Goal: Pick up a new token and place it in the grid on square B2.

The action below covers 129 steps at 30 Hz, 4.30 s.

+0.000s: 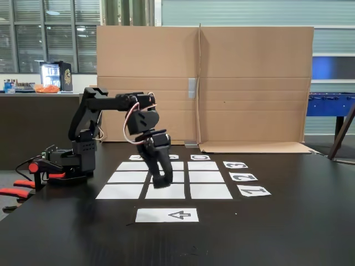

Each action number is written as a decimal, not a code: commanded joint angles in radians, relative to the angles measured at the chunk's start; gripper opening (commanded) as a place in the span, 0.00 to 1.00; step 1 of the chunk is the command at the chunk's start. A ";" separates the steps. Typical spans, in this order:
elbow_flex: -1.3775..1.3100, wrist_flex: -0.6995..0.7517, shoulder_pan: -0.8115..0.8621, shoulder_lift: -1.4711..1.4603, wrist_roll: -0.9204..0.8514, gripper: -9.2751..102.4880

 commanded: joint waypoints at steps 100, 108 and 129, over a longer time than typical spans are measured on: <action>0.699 -0.077 -0.765 0.270 0.029 0.12; 0.706 -0.104 -0.765 0.265 0.029 0.12; 0.709 -0.156 -0.752 0.232 0.029 0.20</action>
